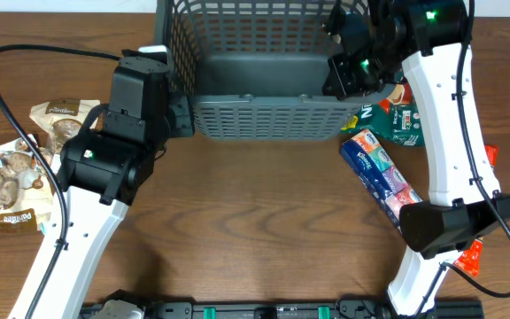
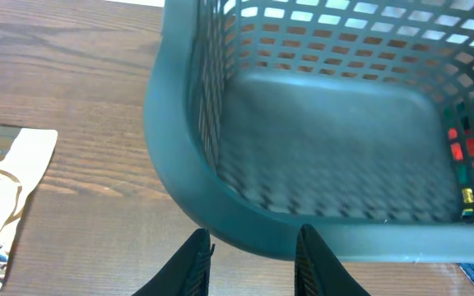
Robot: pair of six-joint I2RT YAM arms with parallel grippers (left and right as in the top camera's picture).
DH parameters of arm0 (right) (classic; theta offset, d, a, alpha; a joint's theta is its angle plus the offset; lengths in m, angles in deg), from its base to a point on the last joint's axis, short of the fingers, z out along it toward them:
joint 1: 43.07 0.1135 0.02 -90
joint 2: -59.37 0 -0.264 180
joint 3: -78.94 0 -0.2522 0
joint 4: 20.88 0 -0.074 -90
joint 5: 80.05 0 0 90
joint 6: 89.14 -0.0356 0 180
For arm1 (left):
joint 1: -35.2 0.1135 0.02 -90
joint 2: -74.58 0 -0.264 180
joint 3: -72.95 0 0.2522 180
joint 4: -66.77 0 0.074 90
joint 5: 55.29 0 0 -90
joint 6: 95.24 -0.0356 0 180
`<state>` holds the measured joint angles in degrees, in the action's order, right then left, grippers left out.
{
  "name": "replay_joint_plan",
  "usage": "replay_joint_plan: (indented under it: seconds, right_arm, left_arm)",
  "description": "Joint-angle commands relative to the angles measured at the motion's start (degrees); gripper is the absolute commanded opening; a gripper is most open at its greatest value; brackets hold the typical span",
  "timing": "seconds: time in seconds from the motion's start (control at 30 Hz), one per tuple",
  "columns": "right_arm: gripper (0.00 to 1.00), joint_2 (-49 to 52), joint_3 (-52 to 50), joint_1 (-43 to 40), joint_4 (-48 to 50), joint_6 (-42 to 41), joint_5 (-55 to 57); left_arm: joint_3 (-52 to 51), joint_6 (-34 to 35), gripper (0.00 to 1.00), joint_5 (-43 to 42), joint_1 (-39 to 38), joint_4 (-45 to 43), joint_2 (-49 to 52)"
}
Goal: Pack container
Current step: 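Grip the basket rims and drag the basket toward the table center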
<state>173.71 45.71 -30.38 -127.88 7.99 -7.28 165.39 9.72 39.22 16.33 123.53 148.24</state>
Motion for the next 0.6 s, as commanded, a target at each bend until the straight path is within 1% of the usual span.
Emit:
replay_joint_plan:
  seconds: [0.0, 0.17, 0.27, 0.33, 0.4, 0.43, 0.47, 0.53, 0.57]
  right_arm:
    - [0.01, -0.9, -0.1, 0.5, -0.9, 0.6, 0.7]
    - [0.01, -0.9, -0.1, 0.4, 1.4, 0.7, 1.9]
    - [0.01, -0.9, 0.0, 0.3, 6.4, 0.7, 3.1]
    - [0.02, -0.9, 0.0, 0.2, 10.5, 1.3, 5.2]
    - [0.04, -0.9, 0.0, 0.1, 14.4, 2.8, 7.0]
    - [0.04, -0.9, 0.2, 0.0, 15.9, 3.2, 7.7]
    - [0.1, -1.0, 0.6, 0.0, 17.7, 3.2, 8.7]
    - [0.38, -1.1, 1.9, -0.4, 20.6, 3.2, 11.0]
    - [0.47, -1.2, 2.6, -0.7, 21.9, 3.0, 12.2]
  left_arm:
    - [0.8, -1.6, 0.24, 0.8, -0.1, -0.3, 0.1]
    - [0.8, -1.6, 0.24, 0.9, -0.1, -0.3, 0.1]
    - [0.8, -2.5, 0.24, 2.3, -0.1, -0.2, -0.2]
    - [0.8, -2.6, 0.26, 4.8, -0.1, 0.3, -0.8]
    - [0.8, -2.7, 0.38, 8.6, -0.1, 1.2, -1.6]
    - [0.8, -2.8, 0.47, 10.5, -0.1, 1.8, -1.9]
    - [0.8, -3.4, 0.54, 12.0, -0.1, 2.6, -2.4]
    - [0.8, -5.4, 0.72, 13.5, -0.1, 4.6, -3.1]
    - [0.8, -5.5, 0.83, 13.6, -0.1, 5.6, -3.4]
